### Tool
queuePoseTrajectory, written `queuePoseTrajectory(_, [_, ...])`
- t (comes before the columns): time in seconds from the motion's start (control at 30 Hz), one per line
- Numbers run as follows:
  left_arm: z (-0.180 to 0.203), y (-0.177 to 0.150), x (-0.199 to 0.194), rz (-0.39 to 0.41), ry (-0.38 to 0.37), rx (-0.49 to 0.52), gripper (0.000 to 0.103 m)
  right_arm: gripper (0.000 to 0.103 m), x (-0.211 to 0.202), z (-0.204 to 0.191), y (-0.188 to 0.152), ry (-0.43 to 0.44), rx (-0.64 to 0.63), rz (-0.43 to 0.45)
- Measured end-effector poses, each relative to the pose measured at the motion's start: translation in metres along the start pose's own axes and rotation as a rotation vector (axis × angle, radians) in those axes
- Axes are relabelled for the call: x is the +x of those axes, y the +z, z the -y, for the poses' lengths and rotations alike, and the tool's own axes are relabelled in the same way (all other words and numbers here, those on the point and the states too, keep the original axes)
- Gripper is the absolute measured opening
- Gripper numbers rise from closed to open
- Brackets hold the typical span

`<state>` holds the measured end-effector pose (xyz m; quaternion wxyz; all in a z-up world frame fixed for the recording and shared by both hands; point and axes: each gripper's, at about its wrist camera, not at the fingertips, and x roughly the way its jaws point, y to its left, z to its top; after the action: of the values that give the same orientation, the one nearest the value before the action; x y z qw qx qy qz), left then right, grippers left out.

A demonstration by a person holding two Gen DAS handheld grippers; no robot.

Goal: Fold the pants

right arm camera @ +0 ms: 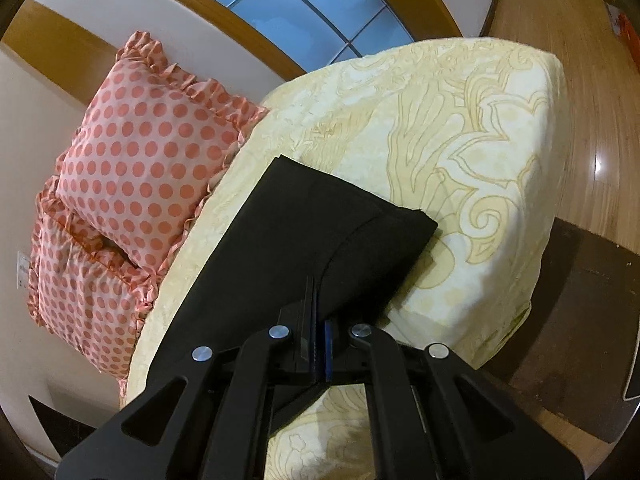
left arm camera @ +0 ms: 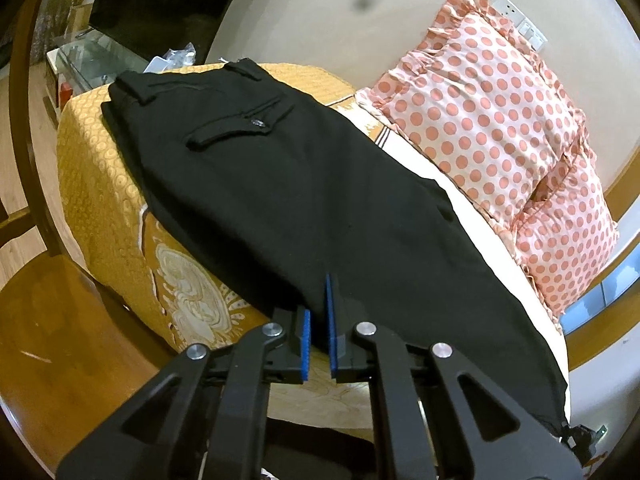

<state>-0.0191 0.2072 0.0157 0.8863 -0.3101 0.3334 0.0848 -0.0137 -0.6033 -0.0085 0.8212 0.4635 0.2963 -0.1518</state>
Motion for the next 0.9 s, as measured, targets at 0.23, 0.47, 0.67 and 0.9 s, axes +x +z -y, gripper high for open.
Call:
queuePoseTrajectory(0.23, [0.002, -0.006, 0.001, 0.004, 0.019, 0.045, 0.007, 0.003, 0.002, -0.007, 0.003, -0.051, -0.083, 0.004])
queuePoseTrajectory(0.47, [0.003, -0.001, -0.032, 0.156, 0.098, 0.077, 0.056, 0.052, -0.031, 0.004, 0.013, -0.099, -0.071, 0.139])
queuePoseTrajectory(0.67, [0.029, 0.006, -0.038, 0.247, 0.075, 0.152, 0.073, 0.059, -0.019, 0.01, 0.022, -0.071, -0.049, 0.136])
queuePoseTrajectory(0.9, [0.059, -0.003, 0.005, 0.135, 0.003, 0.216, 0.078, 0.048, -0.015, -0.002, -0.009, -0.022, -0.095, 0.084])
